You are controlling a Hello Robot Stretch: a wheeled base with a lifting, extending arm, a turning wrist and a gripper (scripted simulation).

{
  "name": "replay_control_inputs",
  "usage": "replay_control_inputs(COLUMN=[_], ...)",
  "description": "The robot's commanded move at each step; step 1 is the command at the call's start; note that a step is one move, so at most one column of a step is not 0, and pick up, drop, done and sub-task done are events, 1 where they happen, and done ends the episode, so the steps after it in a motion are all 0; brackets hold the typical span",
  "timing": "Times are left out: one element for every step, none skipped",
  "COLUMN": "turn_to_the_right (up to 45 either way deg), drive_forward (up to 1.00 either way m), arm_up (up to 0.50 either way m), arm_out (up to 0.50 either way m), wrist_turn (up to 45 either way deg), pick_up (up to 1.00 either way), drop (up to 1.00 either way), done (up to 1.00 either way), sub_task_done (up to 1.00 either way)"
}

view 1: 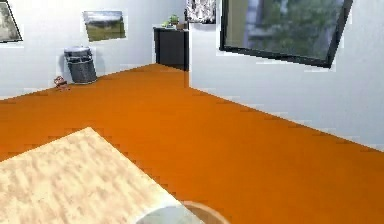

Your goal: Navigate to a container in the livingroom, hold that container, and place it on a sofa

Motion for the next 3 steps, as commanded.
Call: replay_control_inputs(turn_to_the_right=[-45.0,0.0,-45.0], drive_forward=[0.00,0.20,0.00], arm_up=[0.00,0.00,0.00], arm_out=[0.00,0.00,0.00], wrist_turn=[0.0,0.0,0.0], pick_up=[0.00,0.00,0.00], drop=[0.00,0.00,0.00], done=[0.00,0.00,0.00], sub_task_done=[0.00,0.00,0.00])
